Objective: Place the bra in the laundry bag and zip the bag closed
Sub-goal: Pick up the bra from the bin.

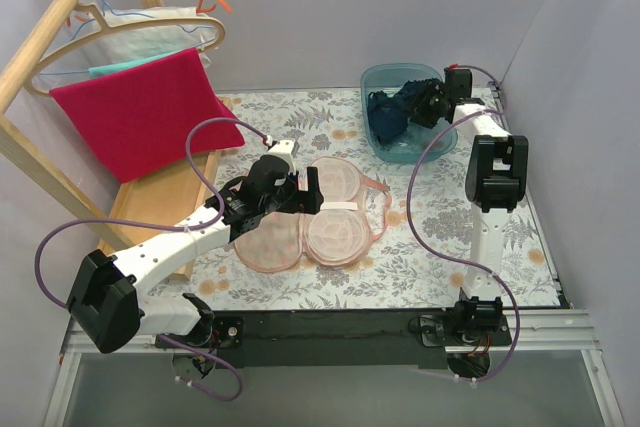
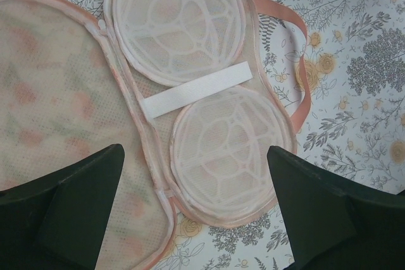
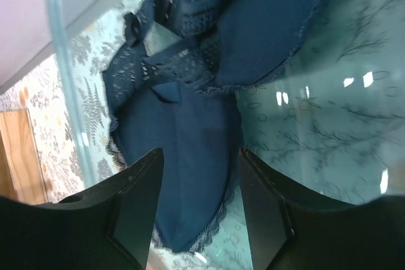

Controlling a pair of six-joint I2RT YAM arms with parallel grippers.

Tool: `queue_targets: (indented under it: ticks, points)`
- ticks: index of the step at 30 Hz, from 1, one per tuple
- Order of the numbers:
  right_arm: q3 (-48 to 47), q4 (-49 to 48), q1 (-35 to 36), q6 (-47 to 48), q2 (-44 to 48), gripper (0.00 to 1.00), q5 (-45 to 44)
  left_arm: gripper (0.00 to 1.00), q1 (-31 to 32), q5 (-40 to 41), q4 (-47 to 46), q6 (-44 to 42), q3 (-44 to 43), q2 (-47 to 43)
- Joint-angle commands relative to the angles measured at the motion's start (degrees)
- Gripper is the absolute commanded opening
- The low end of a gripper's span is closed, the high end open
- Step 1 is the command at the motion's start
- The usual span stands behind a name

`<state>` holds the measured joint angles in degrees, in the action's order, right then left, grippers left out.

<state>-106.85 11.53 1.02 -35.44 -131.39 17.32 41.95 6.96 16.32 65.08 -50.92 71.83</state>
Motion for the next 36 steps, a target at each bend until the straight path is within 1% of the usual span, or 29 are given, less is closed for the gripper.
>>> queue_targets:
  ticks: [1,6,10,12,14,18,22,27,29,31,32,33,34,35,36]
  points:
    - [-4.8,-1.7,0.8,-4.1,-2.3,0.58,4.8,0.98,-0.4,-0.3,-0.1,-1.8,0.6,-1.5]
    - [-5.7,-0.3,1.0,-3.7,-3.4,0.58,3.6,0.98,-0.4,-1.2,-0.4,-1.6,0.9,-1.8]
    - [-10.1,5.1,2.0,-1.4,-6.1,0.59,2.8,0.98,-0.4,-2.6,-0.8,-1.2,0.9,-1.3]
    - [-11.4,5.6,2.1,-1.5,-7.8,0.59,4.2,0.98,-0.4,-2.8,-0.8,-0.9,1.1,-1.2]
    - [-12.1,7.4,2.3,-1.4,-8.7,0.59,3.8,0.98,-0.4,-3.0,-0.8,-1.1,1.1,-1.2]
    - [-10.4,7.8,2.8,-0.9,-7.7,0.59,2.2,0.98,-0.4,-2.7,-0.8,-1.2,1.2,-1.3]
    - [-8.0,7.9,3.2,0.7,-4.8,0.59,-1.8,0.98,-0.4,-2.5,-0.5,-1.2,1.3,-1.3]
    - [-12.0,11.6,3.5,2.5,-5.7,0.58,-4.5,0.98,-0.4,-2.7,-0.5,-1.2,1.3,-0.6]
    - [-12.9,11.5,3.5,2.6,-6.4,0.56,-2.5,0.98,-0.4,-2.8,-0.5,-0.9,1.2,-0.3]
    - [-12.9,11.3,3.6,2.6,-6.8,0.47,-1.6,0.98,-0.4,-3.0,-0.6,-0.8,1.2,0.1]
    - [-12.7,10.7,3.6,2.5,-6.6,0.37,-0.4,0.98,-0.4,-3.0,-0.5,-0.8,1.1,0.2]
    - [-11.9,9.7,3.5,2.5,-6.2,0.31,0.3,0.98,-0.4,-3.1,-0.5,-0.8,1.0,0.3]
    - [-11.2,7.9,3.6,2.5,-5.1,0.22,1.0,0.98,-0.3,-3.1,-0.5,-0.9,1.0,0.4]
    - [-10.5,6.8,3.5,2.2,-4.3,0.07,1.8,0.98,-0.4,-3.0,-0.4,-0.9,1.1,0.4]
    - [-8.7,5.7,3.6,2.1,-3.3,0.03,1.8,0.98,-0.3,-2.9,-0.5,-0.9,1.1,0.4]
